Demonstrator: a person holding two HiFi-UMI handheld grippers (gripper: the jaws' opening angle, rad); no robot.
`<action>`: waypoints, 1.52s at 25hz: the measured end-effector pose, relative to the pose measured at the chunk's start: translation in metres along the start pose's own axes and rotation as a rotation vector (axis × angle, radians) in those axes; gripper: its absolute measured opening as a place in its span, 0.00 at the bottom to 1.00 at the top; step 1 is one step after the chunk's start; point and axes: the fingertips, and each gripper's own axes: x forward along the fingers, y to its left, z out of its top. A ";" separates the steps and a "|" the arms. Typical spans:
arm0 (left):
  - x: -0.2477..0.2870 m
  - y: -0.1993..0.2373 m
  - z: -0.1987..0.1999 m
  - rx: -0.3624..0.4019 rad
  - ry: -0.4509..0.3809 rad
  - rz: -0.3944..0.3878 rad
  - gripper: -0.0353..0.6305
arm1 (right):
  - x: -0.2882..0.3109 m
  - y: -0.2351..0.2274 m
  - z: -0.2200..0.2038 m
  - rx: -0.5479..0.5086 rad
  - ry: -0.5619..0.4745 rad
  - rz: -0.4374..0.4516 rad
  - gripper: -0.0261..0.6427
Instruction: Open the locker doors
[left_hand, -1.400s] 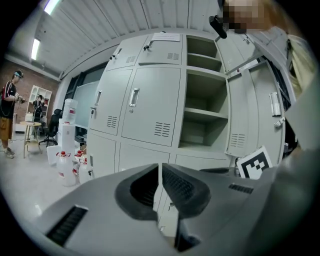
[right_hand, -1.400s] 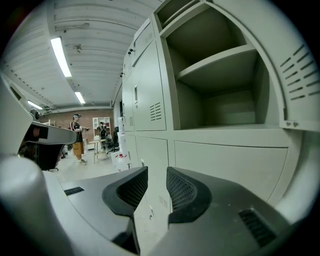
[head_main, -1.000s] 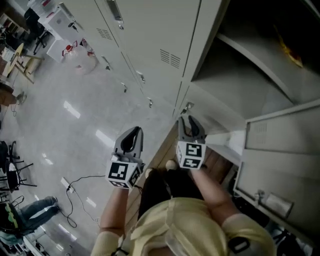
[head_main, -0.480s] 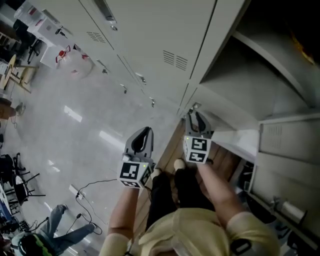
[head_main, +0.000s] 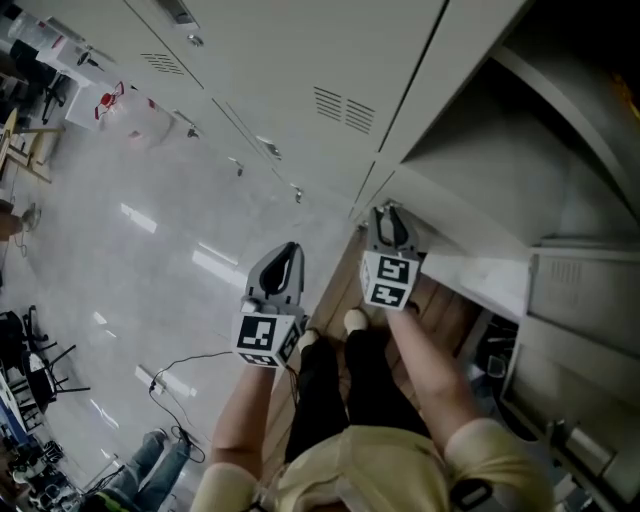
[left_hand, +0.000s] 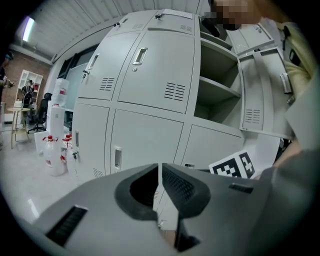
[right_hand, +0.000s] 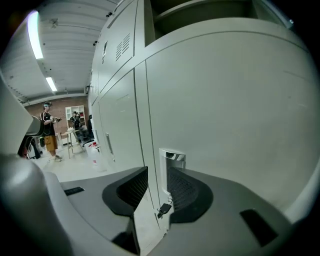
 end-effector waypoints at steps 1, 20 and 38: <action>0.002 0.001 -0.001 -0.002 0.001 0.000 0.06 | 0.003 0.000 -0.001 0.005 0.000 -0.004 0.21; -0.020 0.011 -0.016 0.007 0.038 -0.025 0.06 | 0.005 0.011 -0.011 0.047 0.010 -0.051 0.21; -0.075 -0.003 -0.021 0.021 0.049 -0.101 0.06 | -0.072 0.034 -0.056 0.058 0.063 -0.087 0.21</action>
